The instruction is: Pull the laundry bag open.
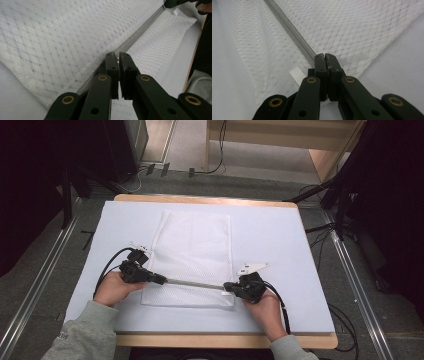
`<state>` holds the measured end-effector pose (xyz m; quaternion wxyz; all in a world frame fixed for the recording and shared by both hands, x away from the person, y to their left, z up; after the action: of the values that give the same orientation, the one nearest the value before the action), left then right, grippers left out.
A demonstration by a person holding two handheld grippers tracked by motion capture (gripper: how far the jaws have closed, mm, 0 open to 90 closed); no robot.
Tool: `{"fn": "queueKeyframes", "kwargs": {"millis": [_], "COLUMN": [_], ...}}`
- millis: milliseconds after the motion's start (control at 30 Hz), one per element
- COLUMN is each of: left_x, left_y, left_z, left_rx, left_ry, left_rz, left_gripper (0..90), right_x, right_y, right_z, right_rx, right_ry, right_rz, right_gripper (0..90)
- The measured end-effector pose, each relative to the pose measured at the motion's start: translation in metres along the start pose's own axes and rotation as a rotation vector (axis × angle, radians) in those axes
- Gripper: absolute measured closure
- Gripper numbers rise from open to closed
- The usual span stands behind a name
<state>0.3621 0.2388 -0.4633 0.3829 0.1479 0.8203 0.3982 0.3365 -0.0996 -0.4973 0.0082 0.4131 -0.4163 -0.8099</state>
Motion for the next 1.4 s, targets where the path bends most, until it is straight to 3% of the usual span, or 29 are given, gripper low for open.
{"fn": "queueKeyframes", "kwargs": {"millis": [67, 300, 400, 533, 767, 800, 833, 967, 1100, 1167, 1200, 1300, 1400], "left_x": [0.000, 0.006, 0.009, 0.015, 0.023, 0.024, 0.025, 0.029, 0.033, 0.034, 0.034, 0.037, 0.037], "left_y": [0.001, 0.007, 0.010, 0.018, 0.027, 0.028, 0.029, 0.034, 0.038, 0.040, 0.041, 0.042, 0.043], "left_z": [0.000, 0.003, 0.006, 0.014, 0.019, 0.020, 0.021, 0.025, 0.027, 0.027, 0.028, 0.031, 0.030], "left_rx": [-0.019, 0.005, -0.018, -0.007, -0.018, -0.005, -0.036, -0.043, -0.098, -0.095, -0.125, -0.097, -0.105], "left_ry": [0.001, 0.019, 0.021, 0.052, 0.063, 0.060, 0.063, 0.079, 0.074, 0.077, 0.079, 0.099, 0.099], "left_rz": [0.003, -0.004, 0.000, -0.012, -0.026, -0.028, -0.028, -0.031, -0.028, -0.038, -0.032, -0.038, -0.043], "left_gripper": [88.2, 88.2, 88.2, 88.2, 88.2, 88.2, 88.2, 88.3, 88.3, 88.3, 88.3, 88.3, 88.2], "right_x": [0.000, 0.000, 0.000, -0.001, -0.001, -0.001, -0.001, -0.001, -0.001, -0.001, -0.001, -0.001, -0.002], "right_y": [0.000, 0.000, 0.000, 0.000, 0.000, 0.000, 0.000, 0.000, -0.001, -0.001, -0.001, -0.001, 0.000], "right_z": [0.000, 0.000, -0.001, -0.001, -0.001, -0.001, -0.001, -0.001, -0.001, -0.001, -0.001, -0.001, -0.001], "right_rx": [0.001, -0.003, -0.006, -0.013, -0.012, -0.012, -0.012, -0.012, -0.011, -0.012, -0.010, -0.010, -0.010], "right_ry": [-0.004, 0.000, 0.001, -0.005, -0.004, -0.004, -0.003, 0.000, 0.000, -0.001, -0.001, -0.003, -0.002], "right_rz": [0.001, 0.003, 0.003, 0.002, 0.002, 0.002, 0.002, 0.002, 0.003, 0.004, 0.005, 0.006, 0.011], "right_gripper": [90.0, 90.0, 90.0, 90.0, 90.0, 90.0, 90.0, 90.0, 90.0, 90.0, 90.0, 90.0, 90.0]}}
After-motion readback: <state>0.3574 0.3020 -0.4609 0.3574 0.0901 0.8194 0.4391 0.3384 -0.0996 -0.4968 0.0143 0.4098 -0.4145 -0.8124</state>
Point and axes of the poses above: each handheld gripper's, and its own axes: y roughly backward along the jaws, x roughly out of its underside, z roughly to its left, the point moved 3 cm from there along -y, roughly forward along the jaws, and after that the axes turned 9 degrees about -y, right-handed, at the moved point
